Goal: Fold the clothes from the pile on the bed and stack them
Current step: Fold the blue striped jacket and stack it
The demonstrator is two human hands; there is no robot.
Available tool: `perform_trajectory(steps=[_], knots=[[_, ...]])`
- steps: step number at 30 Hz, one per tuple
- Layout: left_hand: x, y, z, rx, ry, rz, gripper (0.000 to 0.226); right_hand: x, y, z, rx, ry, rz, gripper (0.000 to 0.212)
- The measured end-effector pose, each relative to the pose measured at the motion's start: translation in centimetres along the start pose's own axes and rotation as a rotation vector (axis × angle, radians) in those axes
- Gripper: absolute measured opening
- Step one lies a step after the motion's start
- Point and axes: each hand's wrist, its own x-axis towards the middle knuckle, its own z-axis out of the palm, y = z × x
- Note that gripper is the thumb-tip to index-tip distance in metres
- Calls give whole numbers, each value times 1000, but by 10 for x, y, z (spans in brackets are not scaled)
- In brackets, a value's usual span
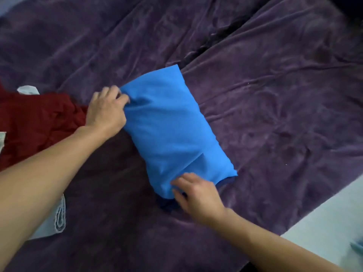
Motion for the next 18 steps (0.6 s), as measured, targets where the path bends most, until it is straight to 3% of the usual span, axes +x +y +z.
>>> perform_trajectory(steps=[2,3,6,8,10,14,18], knots=[[15,24,-8,-110,258,141,35,4,28,-18,-24,350,87,29],[25,41,-10,-139,311,236,36,10,43,-27,-49,407,194,39],[62,96,-6,-171,205,407,48,27,81,-34,-74,193,576,87],[86,116,12,-82,86,453,59,33,95,-25,-37,40,655,107],[102,116,40,20,-14,484,73,33,105,-12,6,-27,673,114],[99,96,93,87,-140,465,90,32,105,16,17,42,649,102],[103,92,92,120,-193,492,97,34,89,23,113,108,746,56]])
